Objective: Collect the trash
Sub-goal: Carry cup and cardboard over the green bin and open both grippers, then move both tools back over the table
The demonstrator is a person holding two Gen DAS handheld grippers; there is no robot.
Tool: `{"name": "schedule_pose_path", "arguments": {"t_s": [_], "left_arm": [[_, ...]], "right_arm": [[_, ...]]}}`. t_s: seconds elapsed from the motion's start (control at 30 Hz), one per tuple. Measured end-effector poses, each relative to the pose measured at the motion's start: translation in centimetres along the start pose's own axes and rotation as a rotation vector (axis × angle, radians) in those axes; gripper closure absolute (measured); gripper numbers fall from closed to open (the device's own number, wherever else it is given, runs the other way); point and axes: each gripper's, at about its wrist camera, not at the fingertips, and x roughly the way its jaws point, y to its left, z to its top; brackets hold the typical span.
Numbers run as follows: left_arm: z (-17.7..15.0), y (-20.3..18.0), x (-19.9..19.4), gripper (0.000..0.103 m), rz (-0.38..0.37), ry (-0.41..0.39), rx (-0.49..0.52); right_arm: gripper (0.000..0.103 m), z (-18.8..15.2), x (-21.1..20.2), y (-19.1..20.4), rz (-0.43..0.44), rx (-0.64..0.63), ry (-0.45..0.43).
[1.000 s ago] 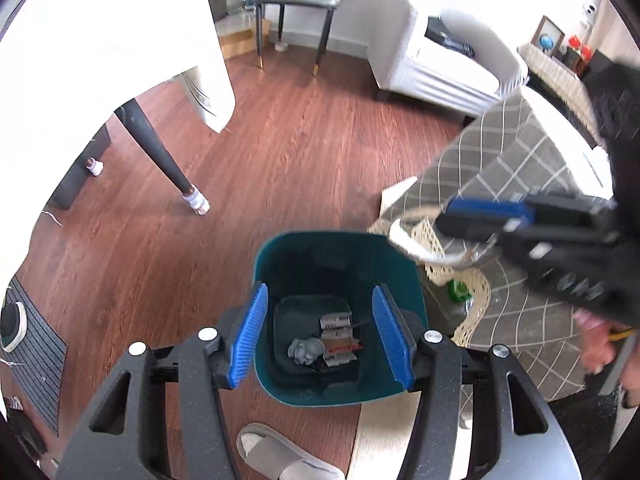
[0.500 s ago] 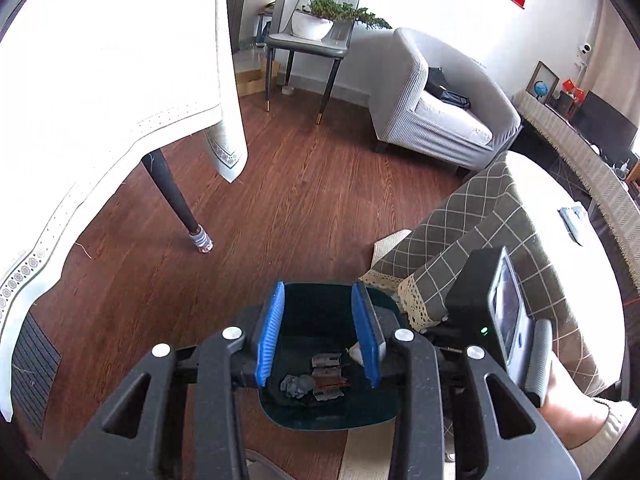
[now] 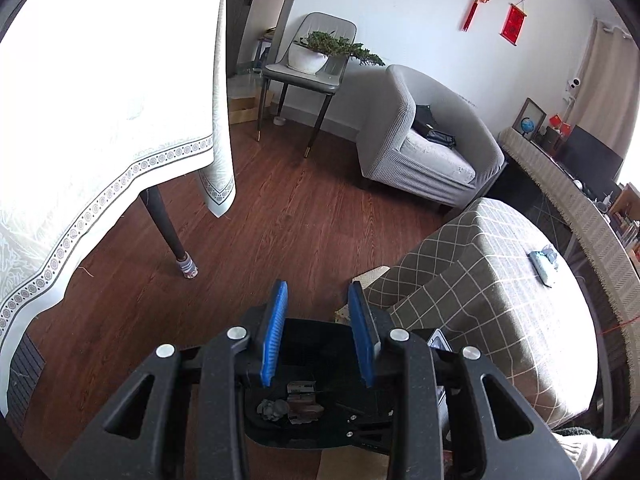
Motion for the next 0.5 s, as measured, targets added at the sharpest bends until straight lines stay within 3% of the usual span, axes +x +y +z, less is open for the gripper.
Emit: {"name": "schedule_pose_path", "arguments": {"t_s": [0.2, 0.5], "left_arm": [[0.9, -0.7, -0.7, 0.07, -0.012, -0.03, -0.004], [1.7, -3.2, -0.8, 0.068, 0.006, -0.08, 0.012]], "right_arm": [[0.05, -0.1, -2.0, 0.3, 0.014, -0.023, -0.036], [0.05, -0.4, -8.3, 0.5, 0.085, -0.044, -0.181]]}}
